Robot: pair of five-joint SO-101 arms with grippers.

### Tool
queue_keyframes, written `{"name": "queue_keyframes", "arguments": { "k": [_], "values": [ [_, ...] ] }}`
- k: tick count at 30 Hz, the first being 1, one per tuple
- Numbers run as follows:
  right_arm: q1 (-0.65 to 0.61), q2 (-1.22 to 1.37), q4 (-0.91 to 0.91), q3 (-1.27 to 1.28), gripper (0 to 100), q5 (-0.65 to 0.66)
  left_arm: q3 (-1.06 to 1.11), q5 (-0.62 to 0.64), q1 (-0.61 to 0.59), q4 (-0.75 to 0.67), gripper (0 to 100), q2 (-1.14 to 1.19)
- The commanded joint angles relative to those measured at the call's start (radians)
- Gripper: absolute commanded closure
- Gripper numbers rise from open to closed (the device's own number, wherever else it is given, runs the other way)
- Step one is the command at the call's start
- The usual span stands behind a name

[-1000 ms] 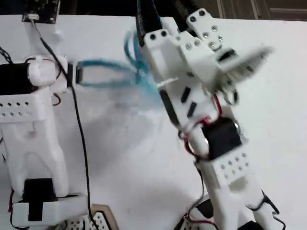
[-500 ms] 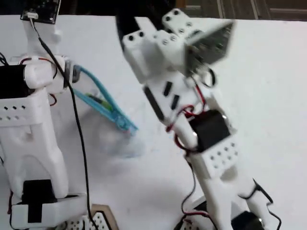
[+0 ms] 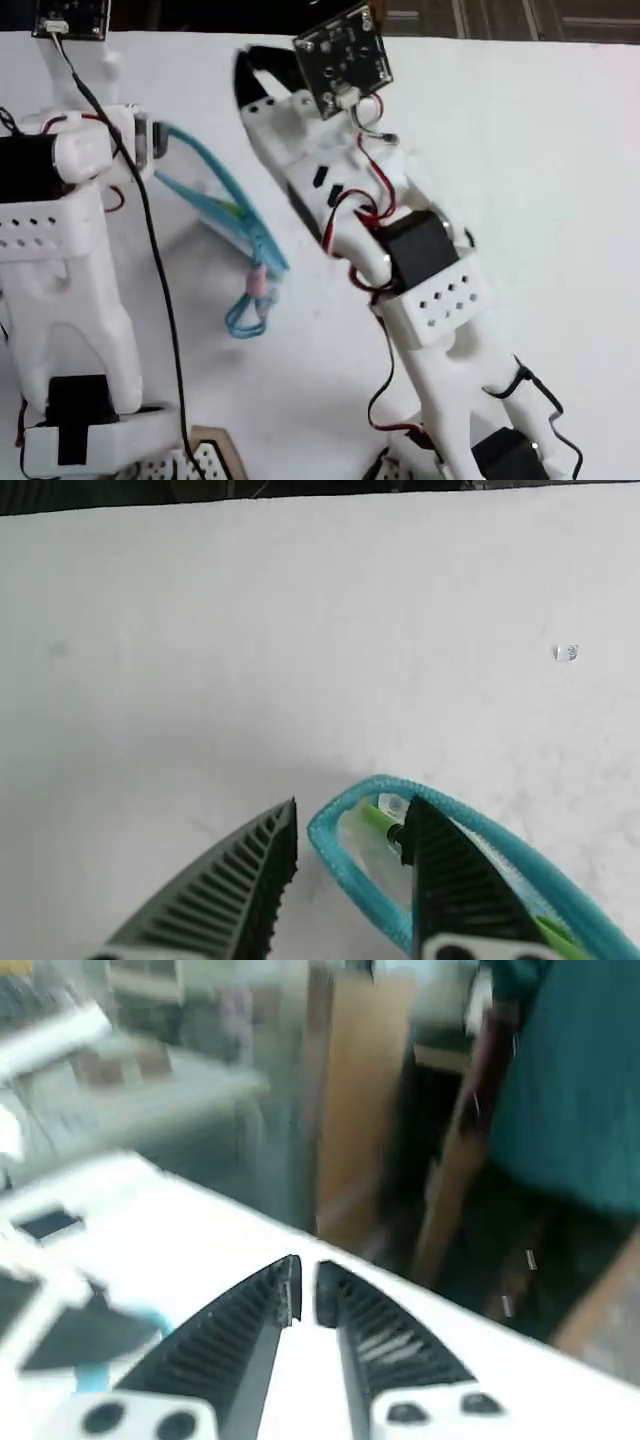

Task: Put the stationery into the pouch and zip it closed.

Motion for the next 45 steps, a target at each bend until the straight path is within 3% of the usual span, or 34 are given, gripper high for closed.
{"name": "queue_keyframes", "arguments": {
  "k": [1,5,9,13,21,28,37,45],
  "values": [
    [0.030,-0.067,0.197,-0.032,82.1,0.002,0.060,0.015,0.008,-0.068,81,-0.001],
    [0.028,-0.104,0.476,-0.032,69.1,0.003,0.098,0.107,0.002,-0.107,81,-0.001],
    [0.028,-0.124,0.667,-0.003,69.4,-0.002,0.103,0.169,0.008,-0.117,81,-0.001],
    [-0.010,-0.179,0.708,0.206,71.0,-0.003,0.104,0.233,0.005,-0.129,81,-0.001],
    [-0.213,-0.426,0.375,0.848,70.9,-0.048,0.104,0.241,0.008,-0.143,81,0.001],
    [-0.163,-0.613,-0.124,1.284,70.9,-0.043,0.106,0.241,0.008,-0.137,81,-0.001],
    [-0.082,-0.611,-0.403,1.361,71.1,-0.052,0.107,0.241,0.022,-0.135,81,-0.001],
    [-0.082,-0.489,-0.464,1.359,70.9,-0.221,0.196,0.242,0.064,-0.143,81,-0.001]
  ]
}}
